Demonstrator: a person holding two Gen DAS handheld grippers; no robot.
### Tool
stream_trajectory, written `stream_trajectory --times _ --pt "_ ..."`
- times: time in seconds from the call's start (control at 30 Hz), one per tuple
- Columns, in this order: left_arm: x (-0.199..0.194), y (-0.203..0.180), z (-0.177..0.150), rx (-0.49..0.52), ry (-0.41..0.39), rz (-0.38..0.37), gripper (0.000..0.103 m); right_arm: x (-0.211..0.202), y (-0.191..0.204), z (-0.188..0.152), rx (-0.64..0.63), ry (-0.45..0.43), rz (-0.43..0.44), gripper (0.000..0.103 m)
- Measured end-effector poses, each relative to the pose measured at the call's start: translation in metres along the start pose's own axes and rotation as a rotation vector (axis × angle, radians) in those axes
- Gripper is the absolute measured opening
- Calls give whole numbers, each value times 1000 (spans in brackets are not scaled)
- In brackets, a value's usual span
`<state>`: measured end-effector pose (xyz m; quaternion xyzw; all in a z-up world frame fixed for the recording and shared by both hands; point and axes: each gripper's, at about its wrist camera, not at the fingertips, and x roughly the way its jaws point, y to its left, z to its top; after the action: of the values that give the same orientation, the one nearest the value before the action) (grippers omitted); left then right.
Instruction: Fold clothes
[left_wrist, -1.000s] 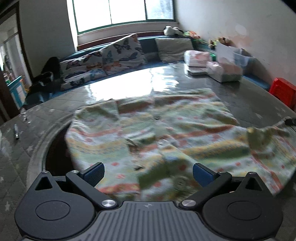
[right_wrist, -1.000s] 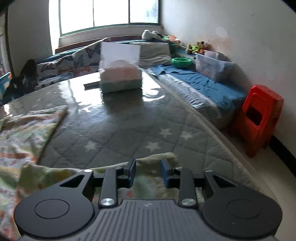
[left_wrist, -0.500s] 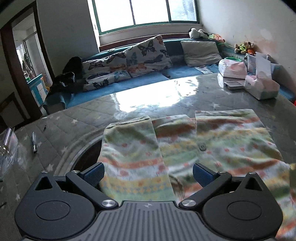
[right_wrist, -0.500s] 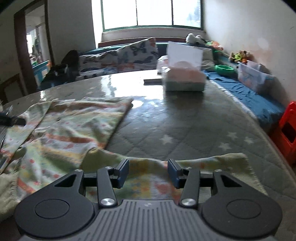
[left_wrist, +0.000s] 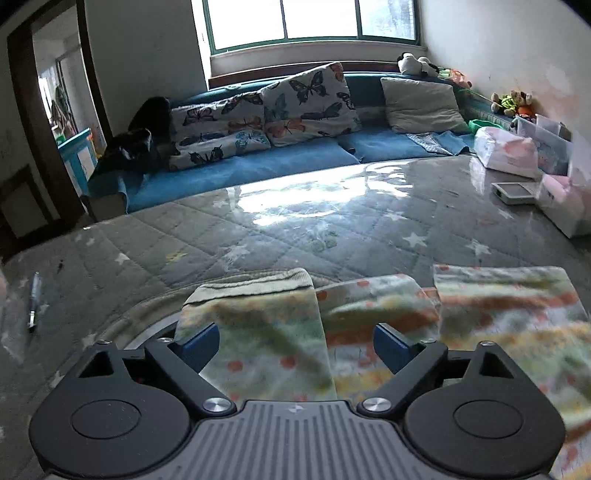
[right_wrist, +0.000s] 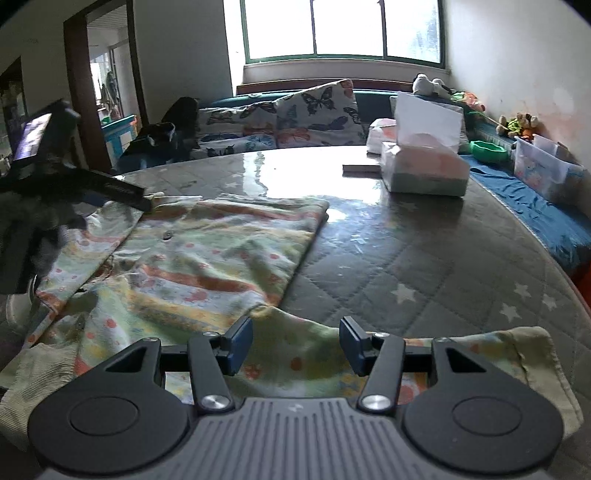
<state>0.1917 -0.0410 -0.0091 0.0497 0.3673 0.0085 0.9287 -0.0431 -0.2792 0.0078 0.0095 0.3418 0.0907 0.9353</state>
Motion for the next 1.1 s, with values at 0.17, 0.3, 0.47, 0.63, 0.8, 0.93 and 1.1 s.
stream_trajectory --times 0.17,0.3,0.47,0.63,0.8,0.93,1.1 --pt "22 3 4 -13 42 -2 79 9 3 1 -1 10 19 53" --pt "26 6 0 -10 27 13 71 14 4 1 2 15 29 54" --pt "22 17 -1 -17 20 31 36 14 4 0 6 13 29 54" --pt "5 37 -3 -71 6 17 10 9 7 -2 10 3 27 54" --pt "-28 65 -14 -126 -44 38 7 1 10 -3 8 -9 24 54" --pt "-62 97 -27 -195 -80 61 7 -3 14 -3 1 -18 24 54" --pt "-103 138 -47 -270 -129 98 7 -8 20 -2 -14 -30 26 54"
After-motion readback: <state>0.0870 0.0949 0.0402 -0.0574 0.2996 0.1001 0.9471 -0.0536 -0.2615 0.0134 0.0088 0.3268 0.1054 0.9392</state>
